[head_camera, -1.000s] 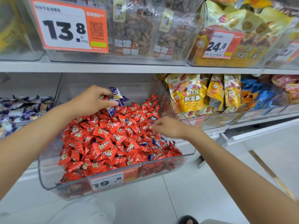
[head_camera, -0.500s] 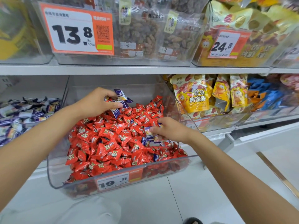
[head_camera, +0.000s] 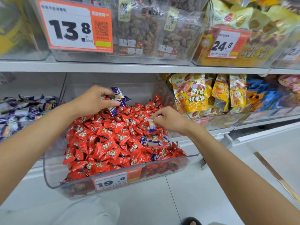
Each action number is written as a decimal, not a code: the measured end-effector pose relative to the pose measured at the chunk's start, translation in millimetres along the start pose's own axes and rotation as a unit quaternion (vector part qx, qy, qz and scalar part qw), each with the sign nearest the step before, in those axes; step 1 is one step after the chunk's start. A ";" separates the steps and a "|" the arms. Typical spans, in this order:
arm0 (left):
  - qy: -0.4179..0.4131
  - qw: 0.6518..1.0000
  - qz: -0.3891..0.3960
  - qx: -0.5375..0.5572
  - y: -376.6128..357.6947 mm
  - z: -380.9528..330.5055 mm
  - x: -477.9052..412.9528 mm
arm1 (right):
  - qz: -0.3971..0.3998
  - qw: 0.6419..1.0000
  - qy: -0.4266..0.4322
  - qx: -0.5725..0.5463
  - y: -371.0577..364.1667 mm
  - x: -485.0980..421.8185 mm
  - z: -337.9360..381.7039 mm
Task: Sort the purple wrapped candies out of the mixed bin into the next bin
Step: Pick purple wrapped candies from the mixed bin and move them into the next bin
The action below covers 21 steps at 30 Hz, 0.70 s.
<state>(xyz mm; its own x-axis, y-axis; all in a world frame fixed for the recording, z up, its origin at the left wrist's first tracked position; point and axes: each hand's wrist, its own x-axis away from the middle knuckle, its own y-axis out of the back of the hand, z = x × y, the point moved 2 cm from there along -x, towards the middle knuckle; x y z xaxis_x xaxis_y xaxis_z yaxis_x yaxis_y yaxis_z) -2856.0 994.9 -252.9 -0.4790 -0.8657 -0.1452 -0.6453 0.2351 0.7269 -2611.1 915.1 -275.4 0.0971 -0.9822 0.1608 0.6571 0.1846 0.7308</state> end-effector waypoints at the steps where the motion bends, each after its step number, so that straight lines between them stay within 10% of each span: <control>1: -0.003 1.000 0.001 0.003 0.1 0.2 0.0 | 0.008 1.000 -0.005 0.014 -5.4 1.6 -3.1; 21: -0.028 0.999 -0.023 -0.005 33.0 -25.9 30.5 | 0.032 0.995 0.040 -0.088 -6.9 20.3 40.9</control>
<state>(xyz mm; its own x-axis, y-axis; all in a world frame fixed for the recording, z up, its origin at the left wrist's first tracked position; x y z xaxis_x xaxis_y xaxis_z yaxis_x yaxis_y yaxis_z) -2876.4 964.9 -215.9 -0.4826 -0.8489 -0.2154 -0.6606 0.1914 0.7260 -2644.3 895.4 -250.1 0.1978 -0.9696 0.1441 0.7676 0.2446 0.5924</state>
